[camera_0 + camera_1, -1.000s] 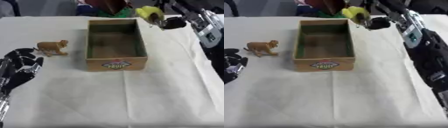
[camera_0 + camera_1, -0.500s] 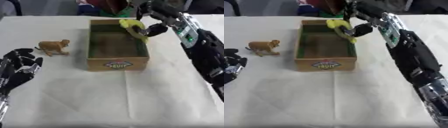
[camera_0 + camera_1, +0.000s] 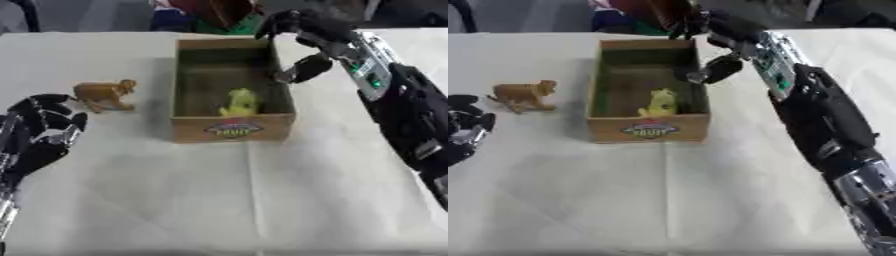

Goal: Pick up objects on the table and place them in the box.

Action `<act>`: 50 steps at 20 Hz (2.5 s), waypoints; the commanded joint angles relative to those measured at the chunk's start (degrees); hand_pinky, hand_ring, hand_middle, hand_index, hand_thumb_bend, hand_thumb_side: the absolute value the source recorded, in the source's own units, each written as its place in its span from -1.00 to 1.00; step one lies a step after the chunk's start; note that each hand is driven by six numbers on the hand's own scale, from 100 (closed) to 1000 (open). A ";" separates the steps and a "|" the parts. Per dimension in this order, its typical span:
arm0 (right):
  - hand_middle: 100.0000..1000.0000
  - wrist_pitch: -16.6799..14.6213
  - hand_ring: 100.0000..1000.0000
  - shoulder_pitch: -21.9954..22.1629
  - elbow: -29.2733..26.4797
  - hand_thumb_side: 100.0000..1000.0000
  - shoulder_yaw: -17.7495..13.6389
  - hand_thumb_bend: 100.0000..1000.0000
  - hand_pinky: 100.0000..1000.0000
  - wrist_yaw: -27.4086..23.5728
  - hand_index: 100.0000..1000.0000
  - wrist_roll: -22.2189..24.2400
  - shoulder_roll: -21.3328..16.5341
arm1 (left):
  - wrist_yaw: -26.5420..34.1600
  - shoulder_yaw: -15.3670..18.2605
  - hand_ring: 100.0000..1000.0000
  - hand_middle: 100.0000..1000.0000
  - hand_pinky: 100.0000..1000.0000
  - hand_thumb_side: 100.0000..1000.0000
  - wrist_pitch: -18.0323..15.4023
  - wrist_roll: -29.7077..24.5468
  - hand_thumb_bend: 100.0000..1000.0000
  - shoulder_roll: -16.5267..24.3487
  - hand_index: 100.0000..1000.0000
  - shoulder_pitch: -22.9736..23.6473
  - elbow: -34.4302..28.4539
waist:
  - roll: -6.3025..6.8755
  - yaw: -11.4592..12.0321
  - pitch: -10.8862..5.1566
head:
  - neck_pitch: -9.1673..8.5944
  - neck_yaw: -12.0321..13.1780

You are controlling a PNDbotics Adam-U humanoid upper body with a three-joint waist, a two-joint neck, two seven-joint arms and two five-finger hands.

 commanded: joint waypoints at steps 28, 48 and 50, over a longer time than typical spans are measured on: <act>0.28 5.40 0.22 8.30 -17.53 -0.20 -0.05 -0.73 0.27 -17.61 0.56 7.31 -8.32 | -45.39 -7.27 0.31 0.19 0.38 -0.73 -17.20 -19.99 -0.22 11.17 0.46 -29.52 36.81 | -0.42 -5.76 -2.00 | 0.29 3.54; 0.27 5.05 0.22 9.31 -16.73 -0.19 0.03 -0.79 0.27 -16.77 0.56 8.02 -7.76 | -48.98 -5.83 -0.36 -0.58 0.01 -0.73 -16.37 -4.26 -1.00 9.10 -0.19 -30.14 35.67 | -0.23 -6.38 -1.85 | 0.29 3.23; 0.27 4.89 0.22 9.33 -16.69 -0.19 0.22 -0.80 0.27 -16.74 0.55 8.15 -7.67 | -45.99 -5.92 -0.36 -0.59 0.02 -0.73 -15.57 -5.65 -1.00 9.70 -0.19 -31.32 32.53 | -0.21 -6.47 -2.01 | 0.29 3.29</act>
